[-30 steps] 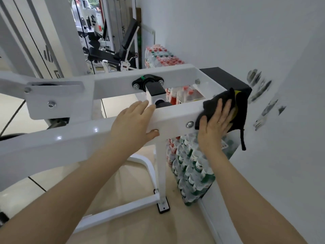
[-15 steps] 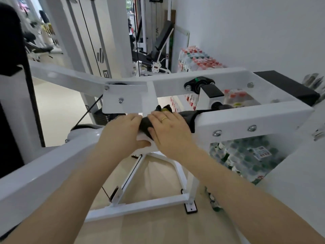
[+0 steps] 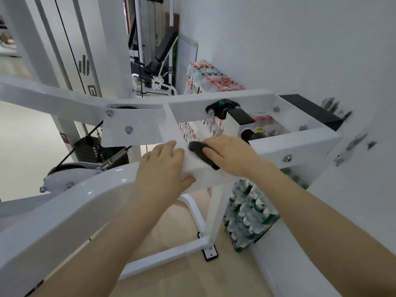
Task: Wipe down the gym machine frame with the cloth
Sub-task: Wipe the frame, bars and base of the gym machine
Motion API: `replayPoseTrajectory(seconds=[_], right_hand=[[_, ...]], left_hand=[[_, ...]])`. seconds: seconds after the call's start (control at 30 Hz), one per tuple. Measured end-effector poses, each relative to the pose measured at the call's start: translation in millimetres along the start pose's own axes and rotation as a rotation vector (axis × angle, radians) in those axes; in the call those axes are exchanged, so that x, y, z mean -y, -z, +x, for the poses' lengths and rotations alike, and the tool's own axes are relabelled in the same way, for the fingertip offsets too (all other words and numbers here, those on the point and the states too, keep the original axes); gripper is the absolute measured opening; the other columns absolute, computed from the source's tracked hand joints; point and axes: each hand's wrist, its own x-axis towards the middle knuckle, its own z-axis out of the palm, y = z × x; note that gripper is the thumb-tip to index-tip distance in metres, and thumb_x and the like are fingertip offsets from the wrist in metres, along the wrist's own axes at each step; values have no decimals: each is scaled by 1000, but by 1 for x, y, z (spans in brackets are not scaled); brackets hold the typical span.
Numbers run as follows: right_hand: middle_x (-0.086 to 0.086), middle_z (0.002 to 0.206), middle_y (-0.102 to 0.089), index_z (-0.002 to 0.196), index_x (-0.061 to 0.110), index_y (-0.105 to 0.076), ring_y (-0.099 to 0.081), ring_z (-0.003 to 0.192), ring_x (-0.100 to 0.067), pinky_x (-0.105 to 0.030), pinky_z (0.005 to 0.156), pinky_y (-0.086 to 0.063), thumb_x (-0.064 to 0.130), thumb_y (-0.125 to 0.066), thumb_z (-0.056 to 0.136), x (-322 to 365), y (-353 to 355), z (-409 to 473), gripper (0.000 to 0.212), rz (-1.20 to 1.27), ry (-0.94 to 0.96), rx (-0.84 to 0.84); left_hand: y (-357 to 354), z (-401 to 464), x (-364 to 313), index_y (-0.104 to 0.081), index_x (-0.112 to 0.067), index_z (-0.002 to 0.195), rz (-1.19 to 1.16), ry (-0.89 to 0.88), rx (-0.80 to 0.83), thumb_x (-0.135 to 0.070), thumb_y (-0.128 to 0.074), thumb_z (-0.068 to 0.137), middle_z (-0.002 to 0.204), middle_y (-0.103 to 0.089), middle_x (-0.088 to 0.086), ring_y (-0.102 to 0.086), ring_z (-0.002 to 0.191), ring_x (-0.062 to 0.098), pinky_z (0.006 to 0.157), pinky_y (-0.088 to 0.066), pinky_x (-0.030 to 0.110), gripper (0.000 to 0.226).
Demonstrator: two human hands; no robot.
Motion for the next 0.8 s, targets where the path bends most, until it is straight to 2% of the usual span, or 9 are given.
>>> replayPoseTrajectory(seconds=[0.07, 0.17, 0.3, 0.43, 0.53, 0.6, 0.67, 0.73, 0.8], right_hand=[[-5, 104, -63, 115, 15, -56, -55, 99, -27, -39, 80, -40, 35, -27, 94, -36, 3, -14, 41, -20, 0, -51], [-10, 107, -63, 114, 10, -57, -55, 95, -29, -39, 82, -41, 26, -35, 87, -90, 7, -41, 39, 51, -64, -154], [-15, 98, -65, 110, 9, -60, -57, 85, -33, -40, 76, -43, 32, -25, 83, -149, 16, -60, 50, -31, -315, -216], [-7, 94, -67, 103, 14, -61, -60, 85, -30, -37, 76, -38, 49, -13, 83, -157, 14, -54, 62, -156, -125, -164], [-6, 92, -66, 102, 14, -60, -59, 84, -29, -37, 72, -37, 49, -16, 85, -169, 13, -55, 60, -111, -7, -155], [-3, 96, -65, 106, 16, -60, -58, 88, -26, -36, 74, -42, 46, -24, 89, -199, 19, -61, 50, -26, -16, -114], [0, 85, -61, 98, 14, -60, -56, 86, -25, -32, 68, -35, 36, -33, 95, -240, 27, -72, 35, 38, -99, -56], [4, 70, -51, 82, 10, -56, -53, 77, -26, -29, 62, -23, 34, -33, 93, -270, 34, -82, 35, 44, -115, -75], [2, 69, -51, 79, 9, -56, -51, 73, -24, -29, 62, -22, 34, -31, 88, -280, 34, -82, 37, 32, -85, -86]], left_hand=[[-3, 4, -9, -56, -7, 123, -12, -27, -18, -39, -75, 69, 138, -46, 15, -42, 127, 35, 101, -35, 45, 65], [-9, 14, -25, -49, -9, 131, -37, -89, 4, -42, -70, 75, 141, -43, 10, -34, 133, 30, 106, -29, 43, 68], [-22, 36, -50, -64, -3, 109, -16, -123, 20, -41, -82, 58, 109, -65, 15, -60, 105, 37, 85, -49, 47, 66], [-29, 67, -99, -49, -14, 130, -46, -157, -5, -56, -58, 77, 137, -47, 5, -48, 120, 28, 96, -38, 37, 68], [-36, 93, -138, -36, -27, 140, -16, -225, 15, -55, -56, 80, 149, -29, -3, -43, 124, 24, 94, -37, 33, 69], [-41, 105, -160, -38, -30, 137, 7, -231, 43, -59, -54, 80, 142, -38, -8, -46, 118, 22, 86, -40, 30, 66], [-47, 111, -171, -43, -28, 132, 55, -190, 54, -62, -50, 80, 130, -47, -8, -46, 112, 20, 82, -42, 30, 62], [-49, 115, -175, -48, -26, 126, 97, -166, 76, -64, -48, 79, 121, -51, -8, -45, 108, 18, 82, -43, 31, 60], [-45, 119, -175, -51, -26, 122, 118, -176, 123, -69, -43, 76, 117, -52, -8, -46, 105, 16, 84, -46, 33, 64]])
